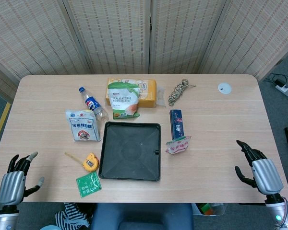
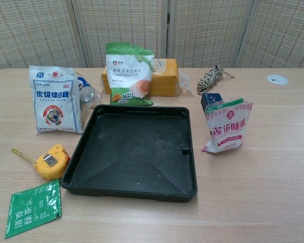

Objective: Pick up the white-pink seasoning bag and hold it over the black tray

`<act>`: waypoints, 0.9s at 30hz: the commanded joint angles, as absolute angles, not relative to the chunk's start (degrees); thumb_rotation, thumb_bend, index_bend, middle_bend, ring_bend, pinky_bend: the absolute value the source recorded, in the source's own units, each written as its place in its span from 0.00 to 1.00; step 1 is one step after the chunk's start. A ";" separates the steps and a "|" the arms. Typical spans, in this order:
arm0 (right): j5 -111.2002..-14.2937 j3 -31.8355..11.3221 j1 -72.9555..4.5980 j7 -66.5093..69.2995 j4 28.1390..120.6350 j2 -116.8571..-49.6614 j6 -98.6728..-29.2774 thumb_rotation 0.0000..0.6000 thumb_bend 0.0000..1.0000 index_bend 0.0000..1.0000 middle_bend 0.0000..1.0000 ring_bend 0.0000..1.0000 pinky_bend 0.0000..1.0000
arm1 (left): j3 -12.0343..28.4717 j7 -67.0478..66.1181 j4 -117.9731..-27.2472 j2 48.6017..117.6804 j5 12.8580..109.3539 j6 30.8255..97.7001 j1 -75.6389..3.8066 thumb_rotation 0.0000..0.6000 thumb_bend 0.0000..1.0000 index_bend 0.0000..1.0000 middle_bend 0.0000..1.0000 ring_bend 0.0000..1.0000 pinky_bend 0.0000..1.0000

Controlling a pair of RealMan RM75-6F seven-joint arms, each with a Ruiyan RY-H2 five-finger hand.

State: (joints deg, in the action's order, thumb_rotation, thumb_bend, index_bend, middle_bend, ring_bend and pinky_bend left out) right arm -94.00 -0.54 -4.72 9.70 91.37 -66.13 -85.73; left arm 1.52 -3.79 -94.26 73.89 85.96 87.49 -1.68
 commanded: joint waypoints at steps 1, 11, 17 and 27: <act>-93.86 -0.53 -4.80 9.70 91.36 -66.22 -85.60 1.00 0.45 0.04 0.17 0.28 0.26 | 1.60 -3.85 -94.20 73.97 85.85 87.36 -1.77 1.00 0.35 0.15 0.22 0.20 0.08; -91.78 -0.53 -7.12 10.86 90.57 -66.57 -80.55 1.00 0.45 0.05 0.17 0.56 0.48 | 1.64 -4.15 -94.58 73.99 85.53 87.14 -1.87 1.00 0.35 0.15 0.22 0.20 0.08; -86.80 -1.34 -12.58 16.33 89.98 -66.15 -68.58 1.00 0.45 0.05 0.17 0.77 0.67 | 1.55 -4.47 -95.29 73.90 85.90 87.43 -1.85 1.00 0.35 0.15 0.22 0.20 0.08; -81.95 -4.34 -22.24 24.14 81.38 -73.16 -53.26 1.00 0.45 0.05 0.13 0.85 0.75 | 1.35 -5.01 -95.88 73.60 85.52 87.58 -1.49 1.00 0.35 0.15 0.22 0.20 0.08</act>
State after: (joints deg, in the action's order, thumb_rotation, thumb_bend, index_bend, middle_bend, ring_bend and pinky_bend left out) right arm -83.23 -3.29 -19.98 22.00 83.54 -71.15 -55.77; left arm 1.36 -5.01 -95.87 73.61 85.53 87.59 -1.49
